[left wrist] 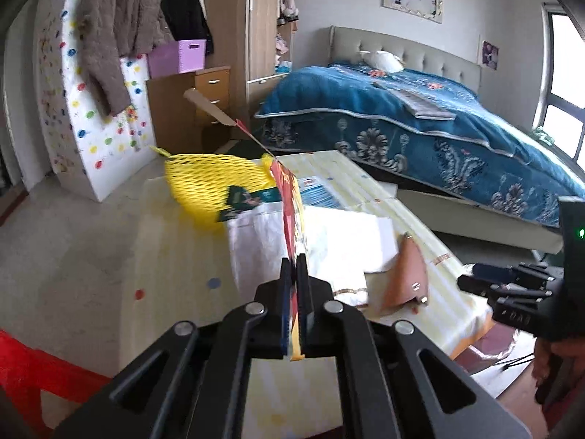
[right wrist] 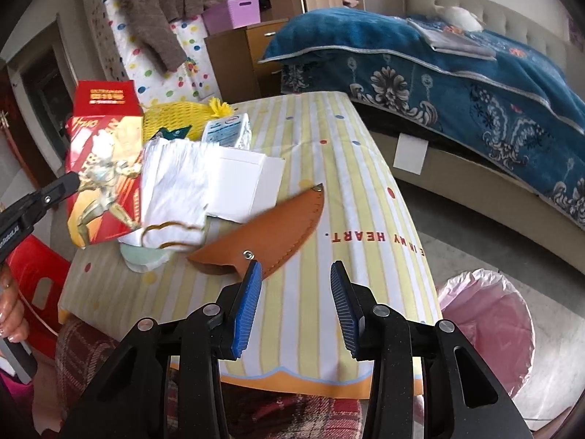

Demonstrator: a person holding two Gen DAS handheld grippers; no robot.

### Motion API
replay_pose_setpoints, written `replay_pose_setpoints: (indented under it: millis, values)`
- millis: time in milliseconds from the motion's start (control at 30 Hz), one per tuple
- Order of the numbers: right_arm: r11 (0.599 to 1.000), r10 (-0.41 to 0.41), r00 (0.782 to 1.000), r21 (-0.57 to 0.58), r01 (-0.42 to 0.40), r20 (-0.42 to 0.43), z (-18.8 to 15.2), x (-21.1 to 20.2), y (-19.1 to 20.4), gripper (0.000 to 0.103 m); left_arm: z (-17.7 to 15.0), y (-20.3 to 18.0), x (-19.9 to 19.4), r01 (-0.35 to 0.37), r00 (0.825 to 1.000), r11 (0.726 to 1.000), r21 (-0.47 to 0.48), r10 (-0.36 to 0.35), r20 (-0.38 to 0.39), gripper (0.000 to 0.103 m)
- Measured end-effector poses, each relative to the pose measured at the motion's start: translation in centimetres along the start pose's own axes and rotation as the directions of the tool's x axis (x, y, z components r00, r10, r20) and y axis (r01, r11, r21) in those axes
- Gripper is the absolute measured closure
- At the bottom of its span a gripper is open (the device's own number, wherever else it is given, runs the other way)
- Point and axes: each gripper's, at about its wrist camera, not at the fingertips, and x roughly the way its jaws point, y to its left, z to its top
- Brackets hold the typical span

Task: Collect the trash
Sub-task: 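Grasp the red snack box with the left gripper while the right grasps the brown sheath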

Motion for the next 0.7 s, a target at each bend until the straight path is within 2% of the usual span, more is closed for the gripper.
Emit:
replay_pose_setpoints:
  millis: [67,100,167,233,300,433,533,600,700]
  values:
    - [1.000,0.007,1.000,-0.005,-0.007,-0.006,0.0,0.2,0.5,0.060,-0.3,0.7,-0.6,-0.009,1.000,1.000,-0.017,0.009,0.008,0.102]
    - [1.000,0.010,1.000,-0.010,-0.010,-0.007,0.0,0.4,0.7,0.051,-0.3,0.9,-0.6,-0.010,1.000,1.000,-0.023,0.010,0.009,0.102]
    - [1.000,0.013,1.000,-0.017,-0.013,-0.010,0.0,0.7,1.2,0.041,-0.6,1.4,-0.5,-0.013,1.000,0.999,-0.036,0.013,0.002,0.103]
    - [1.000,0.011,1.000,-0.021,-0.012,-0.028,0.0,1.6,2.0,0.040,-0.9,1.7,-0.1,0.006,1.000,0.999,-0.054,-0.007,-0.007,0.103]
    - [1.000,0.001,0.999,-0.008,-0.001,-0.035,0.3,2.6,2.8,0.029,-1.1,1.7,0.1,0.020,1.000,0.998,-0.062,-0.021,-0.013,0.103]
    - [1.000,-0.028,0.999,-0.008,0.028,-0.029,1.2,4.3,4.5,0.028,-1.3,1.3,0.3,0.042,0.999,0.997,-0.057,-0.042,-0.010,0.103]
    - [0.996,-0.088,0.996,-0.013,0.088,-0.031,2.0,6.1,5.4,0.028,-1.5,1.4,0.5,0.042,0.999,0.997,-0.059,-0.043,-0.011,0.103]
    - [0.989,-0.144,0.988,-0.028,0.142,-0.053,2.3,7.2,5.8,0.028,-1.6,1.7,0.7,0.037,0.999,0.997,-0.071,-0.039,-0.022,0.103]
    - [0.986,-0.161,0.985,-0.040,0.159,-0.062,1.9,6.9,5.7,0.028,-2.2,2.5,1.3,0.020,0.998,0.995,-0.100,-0.026,-0.061,0.101]
